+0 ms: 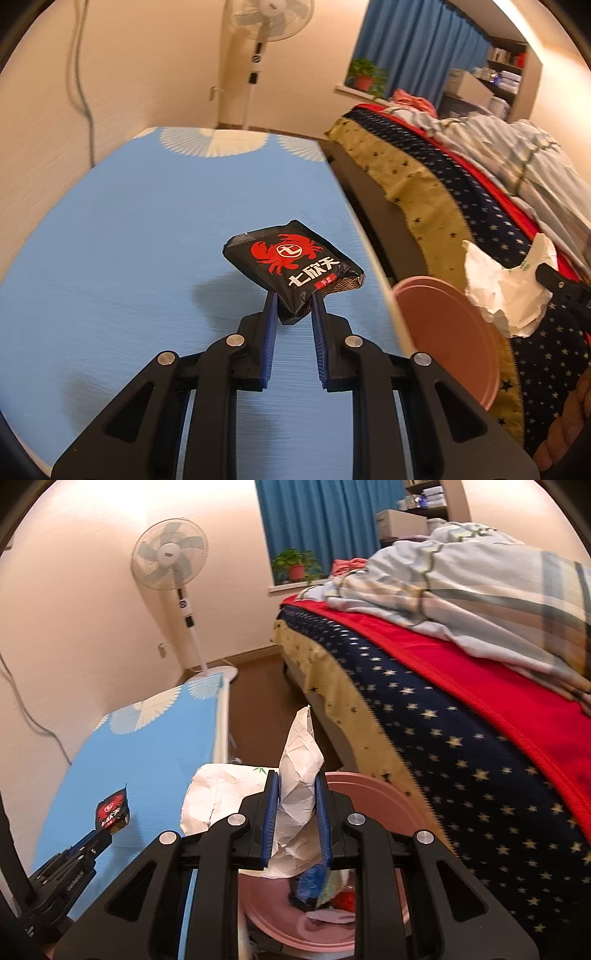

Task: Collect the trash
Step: 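Carry the wrapper and tissue over the pink bin with both tools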

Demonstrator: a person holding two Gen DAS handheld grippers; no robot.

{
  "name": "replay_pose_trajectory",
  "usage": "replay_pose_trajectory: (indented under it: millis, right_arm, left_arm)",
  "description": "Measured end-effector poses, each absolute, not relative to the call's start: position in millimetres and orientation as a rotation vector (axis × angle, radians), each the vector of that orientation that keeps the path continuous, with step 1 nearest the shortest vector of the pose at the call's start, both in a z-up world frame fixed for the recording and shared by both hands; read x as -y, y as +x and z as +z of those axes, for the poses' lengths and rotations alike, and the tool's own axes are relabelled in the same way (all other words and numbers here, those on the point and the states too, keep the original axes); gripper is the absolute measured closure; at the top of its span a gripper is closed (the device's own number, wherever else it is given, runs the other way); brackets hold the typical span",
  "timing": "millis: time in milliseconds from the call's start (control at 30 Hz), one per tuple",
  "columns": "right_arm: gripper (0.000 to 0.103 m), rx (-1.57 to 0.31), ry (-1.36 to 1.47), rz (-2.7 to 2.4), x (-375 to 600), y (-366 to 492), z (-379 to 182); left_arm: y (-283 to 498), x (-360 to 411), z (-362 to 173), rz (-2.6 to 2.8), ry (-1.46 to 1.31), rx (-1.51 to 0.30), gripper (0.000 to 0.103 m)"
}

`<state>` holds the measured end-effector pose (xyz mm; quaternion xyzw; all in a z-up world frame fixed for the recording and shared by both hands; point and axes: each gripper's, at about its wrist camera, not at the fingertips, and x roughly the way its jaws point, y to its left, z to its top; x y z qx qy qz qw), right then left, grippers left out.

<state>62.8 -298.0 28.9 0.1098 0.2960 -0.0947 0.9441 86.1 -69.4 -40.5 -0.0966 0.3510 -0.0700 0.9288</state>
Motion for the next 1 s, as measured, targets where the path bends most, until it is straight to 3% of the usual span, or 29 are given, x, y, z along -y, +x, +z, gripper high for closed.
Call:
replay_pose_trajectory:
  millis: [1000]
  right_arm:
    - [0.082,-0.709,0.201,-0.399,338,56,-3]
  left_arm:
    - [82,195,-64,-0.439,-0.061,-0.799,0.085]
